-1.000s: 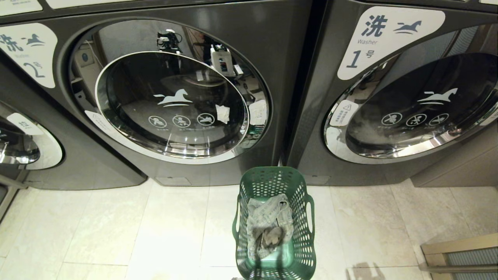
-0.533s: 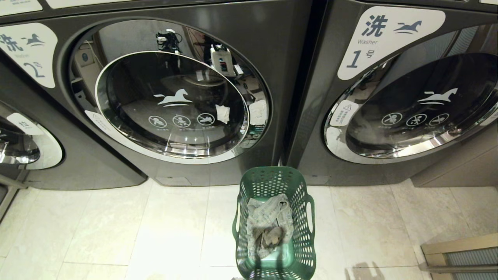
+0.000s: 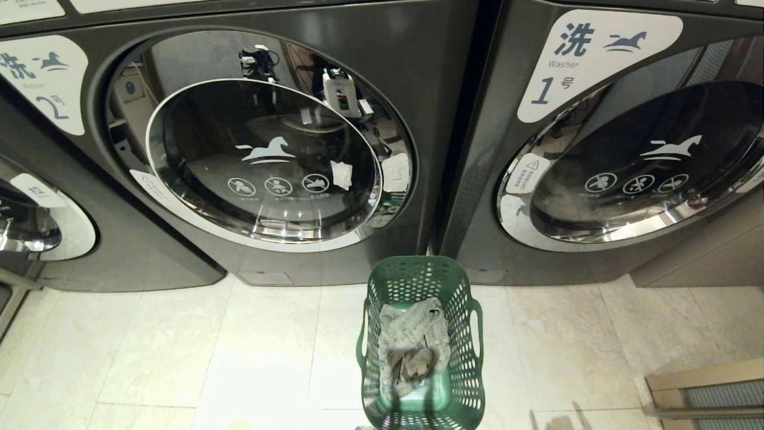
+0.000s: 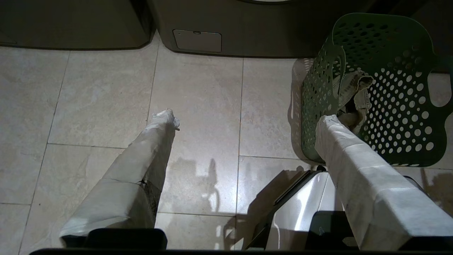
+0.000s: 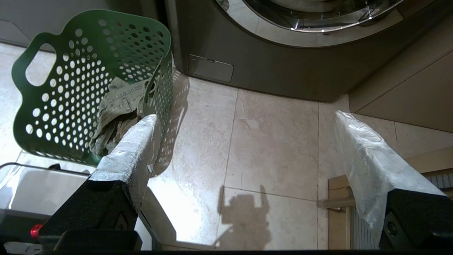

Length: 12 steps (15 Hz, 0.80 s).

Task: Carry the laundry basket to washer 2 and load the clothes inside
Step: Open the lid of the washing machine

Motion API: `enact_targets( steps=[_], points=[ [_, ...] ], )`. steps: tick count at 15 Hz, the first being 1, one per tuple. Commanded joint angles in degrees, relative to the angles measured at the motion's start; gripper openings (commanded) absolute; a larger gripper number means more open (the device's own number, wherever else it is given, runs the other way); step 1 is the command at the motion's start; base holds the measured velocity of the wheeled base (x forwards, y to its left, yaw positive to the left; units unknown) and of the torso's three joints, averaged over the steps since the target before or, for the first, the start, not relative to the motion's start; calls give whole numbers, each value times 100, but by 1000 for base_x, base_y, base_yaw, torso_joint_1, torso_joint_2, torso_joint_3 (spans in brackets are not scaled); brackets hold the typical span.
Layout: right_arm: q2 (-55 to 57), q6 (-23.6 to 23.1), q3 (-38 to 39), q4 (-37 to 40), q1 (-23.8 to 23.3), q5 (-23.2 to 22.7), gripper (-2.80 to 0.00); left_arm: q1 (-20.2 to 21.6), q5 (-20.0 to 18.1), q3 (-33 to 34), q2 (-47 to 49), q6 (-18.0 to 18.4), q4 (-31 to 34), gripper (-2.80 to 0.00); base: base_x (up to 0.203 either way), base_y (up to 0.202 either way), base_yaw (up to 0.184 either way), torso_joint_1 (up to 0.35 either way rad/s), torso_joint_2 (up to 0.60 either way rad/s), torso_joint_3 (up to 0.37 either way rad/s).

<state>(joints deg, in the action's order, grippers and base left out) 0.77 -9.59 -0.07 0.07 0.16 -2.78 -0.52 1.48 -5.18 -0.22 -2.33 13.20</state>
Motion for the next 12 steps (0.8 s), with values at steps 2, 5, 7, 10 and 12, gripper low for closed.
enact_targets(
  steps=[2,5,7,10,12],
  points=[
    [-69,88,7,36,2,22,-280,0,2,0,13,4,7,-280,0,0,0,0,0,0],
    [-69,242,7,37,10,65,-280,0,2,0,13,4,7,-280,0,0,0,0,0,0],
    [-69,440,7,28,4,117,-280,0,2,0,13,4,7,-280,0,0,0,0,0,0],
    [-69,959,7,-7,2,260,-280,0,2,0,13,4,7,-280,0,0,0,0,0,0],
    [-69,958,7,-7,3,260,-280,0,2,0,13,3,7,-280,0,0,0,0,0,0]
  ],
)
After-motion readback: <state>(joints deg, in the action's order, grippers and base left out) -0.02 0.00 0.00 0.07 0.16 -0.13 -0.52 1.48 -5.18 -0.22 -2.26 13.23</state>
